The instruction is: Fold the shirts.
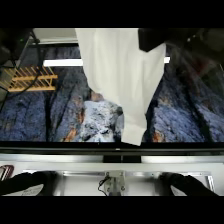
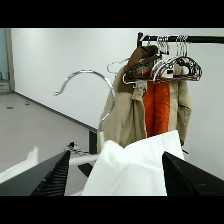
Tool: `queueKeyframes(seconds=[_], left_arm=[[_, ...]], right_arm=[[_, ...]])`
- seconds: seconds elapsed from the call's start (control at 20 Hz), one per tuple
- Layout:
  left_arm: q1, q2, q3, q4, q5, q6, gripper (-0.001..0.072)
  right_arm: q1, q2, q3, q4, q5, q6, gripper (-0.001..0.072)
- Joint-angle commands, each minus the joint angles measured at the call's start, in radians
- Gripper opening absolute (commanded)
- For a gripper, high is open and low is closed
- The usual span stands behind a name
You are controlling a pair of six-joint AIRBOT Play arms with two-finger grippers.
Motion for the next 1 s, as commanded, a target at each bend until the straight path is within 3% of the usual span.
queueKeyframes(seconds=[0.0,0.15,0.3,0.6,0.8,0.95], left_arm=[[0.004,0.053,0.000,0.098,-0.035,0.003,0.0683],[0.031,0.081,0.000,0.129,-0.137,-0.005,0.0676],[0.072,0.084,0.000,0.128,-0.235,-0.071,0.0676],[0.119,0.084,0.000,0.128,-0.295,-0.080,0.0676],[0.122,0.084,0.000,0.128,-0.294,-0.080,0.0676],[0.123,0.084,0.000,0.129,-0.295,-0.080,0.0676]], right_arm=[[-0.061,0.050,0.001,-0.371,-0.053,0.294,0.0047],[-0.216,0.139,0.001,-0.531,-0.023,0.348,0.0046],[-0.434,0.224,0.001,-0.603,0.088,0.364,0.0047],[-0.870,0.283,0.001,-0.597,0.124,0.364,0.0047],[-0.991,0.247,0.001,-0.566,0.111,0.365,0.0046],[-1.037,0.195,0.001,-0.587,0.011,0.455,0.0047]])
